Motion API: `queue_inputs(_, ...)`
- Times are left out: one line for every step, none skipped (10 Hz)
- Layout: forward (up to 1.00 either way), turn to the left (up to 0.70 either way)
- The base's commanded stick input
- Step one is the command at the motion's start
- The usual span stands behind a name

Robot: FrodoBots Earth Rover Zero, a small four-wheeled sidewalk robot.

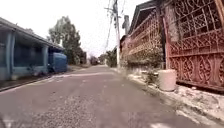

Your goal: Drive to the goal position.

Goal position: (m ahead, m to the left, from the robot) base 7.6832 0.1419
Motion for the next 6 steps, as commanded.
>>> queue_inputs(0.70,0.24)
queue_inputs(0.70,0.25)
queue_inputs(0.70,0.05)
queue_inputs(0.70,0.00)
queue_inputs(0.70,0.00)
queue_inputs(0.70,0.00)
